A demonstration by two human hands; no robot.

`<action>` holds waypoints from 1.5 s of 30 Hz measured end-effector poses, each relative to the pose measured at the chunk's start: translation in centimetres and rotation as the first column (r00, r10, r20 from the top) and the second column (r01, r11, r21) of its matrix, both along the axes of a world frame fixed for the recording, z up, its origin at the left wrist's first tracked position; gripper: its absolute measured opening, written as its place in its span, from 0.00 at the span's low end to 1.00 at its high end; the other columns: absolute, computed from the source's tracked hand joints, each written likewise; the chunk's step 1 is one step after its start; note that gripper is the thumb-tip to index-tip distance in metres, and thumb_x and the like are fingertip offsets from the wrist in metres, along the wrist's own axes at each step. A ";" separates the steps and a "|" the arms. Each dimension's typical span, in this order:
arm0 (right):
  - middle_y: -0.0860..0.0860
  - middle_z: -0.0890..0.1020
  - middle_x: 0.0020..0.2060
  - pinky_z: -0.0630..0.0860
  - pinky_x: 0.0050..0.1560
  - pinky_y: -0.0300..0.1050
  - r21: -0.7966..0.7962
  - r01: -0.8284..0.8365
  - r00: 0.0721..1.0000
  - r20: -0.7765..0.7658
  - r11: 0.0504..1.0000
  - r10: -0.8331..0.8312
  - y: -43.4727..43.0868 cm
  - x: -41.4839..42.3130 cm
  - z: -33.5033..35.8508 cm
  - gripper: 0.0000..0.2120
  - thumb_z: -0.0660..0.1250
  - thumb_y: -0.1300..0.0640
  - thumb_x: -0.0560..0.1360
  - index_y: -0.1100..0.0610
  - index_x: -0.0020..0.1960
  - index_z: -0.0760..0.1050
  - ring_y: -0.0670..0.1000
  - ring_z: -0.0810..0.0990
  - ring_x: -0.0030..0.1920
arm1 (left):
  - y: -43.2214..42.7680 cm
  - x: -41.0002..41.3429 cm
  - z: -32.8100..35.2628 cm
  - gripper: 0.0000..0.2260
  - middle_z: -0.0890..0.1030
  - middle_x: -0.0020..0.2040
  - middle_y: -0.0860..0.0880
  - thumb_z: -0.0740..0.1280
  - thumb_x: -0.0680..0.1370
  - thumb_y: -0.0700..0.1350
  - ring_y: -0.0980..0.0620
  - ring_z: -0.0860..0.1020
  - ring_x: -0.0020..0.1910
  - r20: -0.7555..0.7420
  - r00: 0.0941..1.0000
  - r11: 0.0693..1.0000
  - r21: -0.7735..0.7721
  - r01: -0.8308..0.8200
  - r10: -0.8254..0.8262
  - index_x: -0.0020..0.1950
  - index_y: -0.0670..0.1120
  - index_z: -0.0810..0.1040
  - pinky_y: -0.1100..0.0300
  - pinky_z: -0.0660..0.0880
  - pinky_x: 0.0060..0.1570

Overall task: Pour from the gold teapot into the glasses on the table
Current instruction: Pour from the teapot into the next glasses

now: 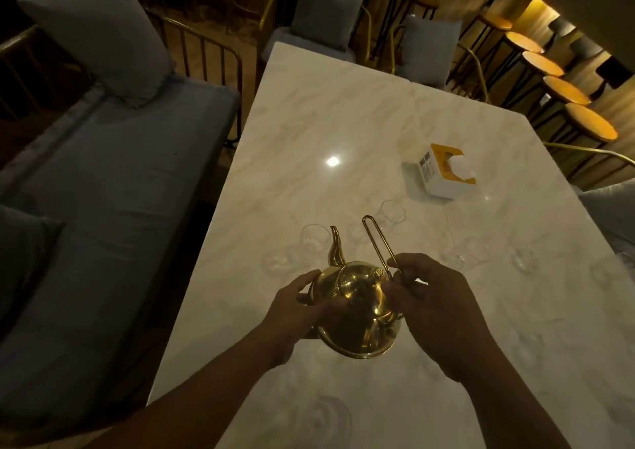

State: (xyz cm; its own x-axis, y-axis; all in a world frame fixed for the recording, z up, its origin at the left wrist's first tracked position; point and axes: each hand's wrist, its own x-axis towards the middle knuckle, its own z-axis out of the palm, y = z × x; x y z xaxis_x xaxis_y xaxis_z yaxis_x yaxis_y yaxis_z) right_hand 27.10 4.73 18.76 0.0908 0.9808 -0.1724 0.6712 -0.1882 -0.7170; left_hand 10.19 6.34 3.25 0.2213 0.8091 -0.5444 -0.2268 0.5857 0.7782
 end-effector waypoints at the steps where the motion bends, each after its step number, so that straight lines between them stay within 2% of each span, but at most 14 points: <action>1: 0.46 0.83 0.42 0.76 0.50 0.42 -0.001 0.006 1.000 0.006 1.000 -0.006 0.1 -0.3 -0.1 0.14 0.70 0.59 0.75 0.51 0.59 0.77 0.48 0.83 0.49 | 0.1 -0.3 -0.2 0.49 0.79 0.62 0.43 0.84 0.51 0.60 0.41 0.79 0.59 0.004 1.000 1.000 -0.003 0.008 -0.008 0.71 0.58 0.72 0.41 0.82 0.51; 3: 0.45 0.83 0.41 0.74 0.47 0.38 0.000 0.016 1.000 0.013 1.000 -0.016 0.4 -1.0 -0.3 0.13 0.70 0.59 0.75 0.52 0.59 0.77 0.46 0.82 0.48 | 0.4 -0.8 -0.6 0.49 0.79 0.61 0.43 0.84 0.51 0.60 0.41 0.80 0.58 0.013 1.000 1.000 -0.012 0.028 -0.028 0.71 0.57 0.72 0.41 0.82 0.51; 6: 0.44 0.83 0.39 0.72 0.42 0.32 -0.008 0.038 0.999 0.022 0.999 -0.038 0.8 -1.8 -0.3 0.12 0.69 0.59 0.75 0.51 0.58 0.77 0.43 0.82 0.44 | 0.5 -1.4 -1.1 0.43 0.79 0.61 0.43 0.83 0.59 0.56 0.41 0.80 0.58 0.043 0.998 0.998 -0.030 0.053 -0.052 0.72 0.56 0.72 0.44 0.83 0.50; 9: 0.46 0.83 0.37 0.76 0.45 0.37 -0.024 0.056 0.998 0.020 0.998 -0.056 1.2 -2.4 -0.2 0.12 0.69 0.59 0.75 0.51 0.58 0.77 0.44 0.83 0.44 | 0.5 -1.7 -1.4 0.39 0.78 0.61 0.43 0.81 0.63 0.53 0.43 0.80 0.57 0.061 0.996 0.997 -0.038 0.071 -0.068 0.72 0.56 0.72 0.48 0.84 0.46; 15: 0.47 0.83 0.36 0.70 0.40 0.31 -0.038 0.084 0.996 0.005 0.996 -0.084 1.9 -3.0 -0.2 0.12 0.69 0.60 0.75 0.52 0.58 0.78 0.41 0.82 0.39 | 0.6 -1.9 -1.6 0.38 0.80 0.60 0.45 0.81 0.62 0.57 0.44 0.81 0.57 0.073 0.993 0.995 -0.032 0.096 -0.093 0.71 0.56 0.73 0.49 0.84 0.46; 19: 0.46 0.82 0.34 0.72 0.42 0.34 -0.031 0.092 0.996 0.007 0.995 -0.092 2.2 -3.1 -0.3 0.12 0.69 0.60 0.75 0.53 0.59 0.78 0.43 0.82 0.39 | 0.8 -2.0 -1.8 0.34 0.80 0.61 0.45 0.80 0.65 0.56 0.44 0.81 0.57 0.083 0.991 0.994 -0.038 0.107 -0.103 0.69 0.57 0.74 0.51 0.83 0.45; 23: 0.48 0.82 0.36 0.72 0.40 0.35 -0.039 0.093 0.996 0.014 0.995 -0.093 2.5 -3.2 -0.4 0.13 0.69 0.60 0.76 0.55 0.60 0.78 0.42 0.83 0.36 | 0.9 -2.0 -2.0 0.36 0.80 0.60 0.45 0.80 0.63 0.58 0.43 0.80 0.58 0.068 0.991 0.992 -0.043 0.117 -0.114 0.69 0.57 0.74 0.46 0.83 0.48; 28: 0.49 0.82 0.39 0.69 0.35 0.29 -0.043 0.092 0.995 0.053 0.995 -0.090 2.7 -3.3 -0.5 0.14 0.69 0.59 0.76 0.55 0.61 0.77 0.37 0.81 0.36 | 0.9 -1.9 -2.2 0.35 0.79 0.62 0.45 0.80 0.63 0.59 0.43 0.80 0.59 0.060 0.991 0.991 -0.055 0.123 -0.120 0.67 0.58 0.74 0.45 0.83 0.49; 34: 0.49 0.83 0.39 0.69 0.35 0.29 -0.043 0.095 0.993 0.079 0.995 -0.092 2.9 -3.4 -0.5 0.14 0.69 0.59 0.76 0.55 0.61 0.78 0.40 0.82 0.35 | 0.9 -1.9 -2.4 0.34 0.80 0.61 0.45 0.80 0.64 0.58 0.42 0.80 0.59 0.065 0.991 0.990 -0.062 0.123 -0.119 0.68 0.58 0.74 0.45 0.83 0.49; 37: 0.48 0.82 0.39 0.69 0.32 0.29 -0.050 0.096 0.992 0.081 0.994 -0.092 3.0 -3.4 -0.5 0.14 0.69 0.59 0.76 0.55 0.61 0.78 0.35 0.81 0.35 | 0.9 -1.8 -2.4 0.35 0.80 0.61 0.44 0.80 0.63 0.58 0.42 0.80 0.58 0.067 0.990 0.990 -0.069 0.125 -0.120 0.68 0.57 0.74 0.46 0.84 0.47; 41: 0.47 0.81 0.38 0.70 0.36 0.31 -0.051 0.105 0.993 0.068 0.993 -0.102 3.0 -3.4 -0.4 0.14 0.70 0.59 0.75 0.56 0.61 0.78 0.41 0.82 0.34 | 0.8 -1.8 -2.3 0.36 0.80 0.61 0.44 0.80 0.62 0.59 0.42 0.80 0.58 0.070 0.990 0.988 -0.084 0.129 -0.124 0.68 0.57 0.74 0.48 0.84 0.45; 45: 0.44 0.80 0.36 0.68 0.35 0.29 -0.045 0.099 0.992 0.077 0.994 -0.095 2.9 -3.3 -0.4 0.13 0.69 0.60 0.76 0.56 0.60 0.78 0.34 0.80 0.36 | 0.7 -1.7 -2.2 0.36 0.80 0.61 0.44 0.80 0.63 0.58 0.42 0.80 0.59 0.069 0.990 0.988 -0.083 0.131 -0.126 0.69 0.56 0.74 0.47 0.84 0.47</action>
